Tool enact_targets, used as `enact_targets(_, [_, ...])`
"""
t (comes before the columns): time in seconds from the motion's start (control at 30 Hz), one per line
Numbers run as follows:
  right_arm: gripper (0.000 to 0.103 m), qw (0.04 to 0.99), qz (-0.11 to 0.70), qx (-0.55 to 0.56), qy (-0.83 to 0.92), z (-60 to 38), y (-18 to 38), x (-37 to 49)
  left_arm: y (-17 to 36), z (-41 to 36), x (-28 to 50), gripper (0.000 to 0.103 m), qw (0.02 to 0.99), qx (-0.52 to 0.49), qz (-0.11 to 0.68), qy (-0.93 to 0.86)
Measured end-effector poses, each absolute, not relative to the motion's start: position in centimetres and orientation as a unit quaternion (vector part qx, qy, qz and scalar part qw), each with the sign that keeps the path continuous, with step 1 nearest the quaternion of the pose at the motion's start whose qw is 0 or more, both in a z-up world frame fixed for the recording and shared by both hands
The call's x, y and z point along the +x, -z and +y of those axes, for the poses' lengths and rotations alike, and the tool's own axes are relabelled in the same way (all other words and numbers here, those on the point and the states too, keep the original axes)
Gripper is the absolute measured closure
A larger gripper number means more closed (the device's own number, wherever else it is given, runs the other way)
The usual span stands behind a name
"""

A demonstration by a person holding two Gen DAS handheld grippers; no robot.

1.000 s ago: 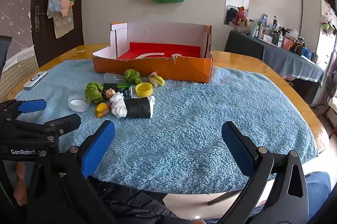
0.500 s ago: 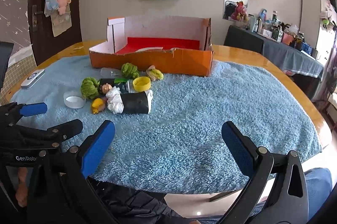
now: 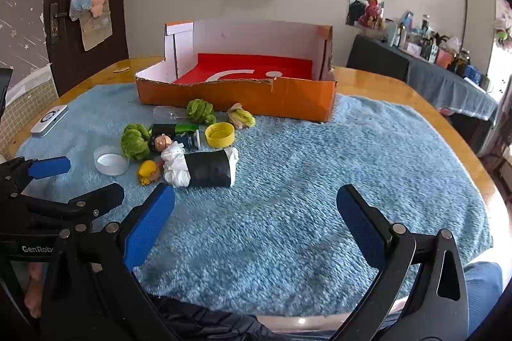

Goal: Organize objects
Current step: 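Move both tools toward the cluster of objects on the blue towel, then grasp the clear round dish with the left tool while the right grasps the black-and-white roll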

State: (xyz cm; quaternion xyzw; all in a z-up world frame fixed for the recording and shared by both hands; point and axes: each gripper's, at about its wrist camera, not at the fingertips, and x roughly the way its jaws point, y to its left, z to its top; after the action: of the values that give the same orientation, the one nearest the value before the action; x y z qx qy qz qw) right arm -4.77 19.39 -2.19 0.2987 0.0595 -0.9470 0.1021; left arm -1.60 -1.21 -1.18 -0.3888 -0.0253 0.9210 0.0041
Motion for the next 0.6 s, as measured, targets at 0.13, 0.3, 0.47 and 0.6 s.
enact_targets(0.13, [0.0,0.11,0.058,0.307,0.943,19.0,2.2,-5.7,1.0,-1.7,-2.2,0.0,-0.002,-0.388,-0.021,-0.922])
enact_targets(0.3, [0.0,0.13,0.053,0.32,0.937,18.5,2.4,-7.0,1.0,-2.1,-3.0,0.001,-0.004,-0.391,-0.014,-0.92])
enact_targets(0.47, [0.0,0.149,0.042,0.336,0.929,18.4,2.7,-8.0,1.1,-2.5,-3.6,0.003,0.003,-0.393,-0.014,-0.919])
enact_targets(0.6, [0.002,0.162,0.037,0.343,0.925,18.2,2.6,-8.7,1.0,-2.5,-3.9,0.007,0.01,-0.391,-0.002,-0.92])
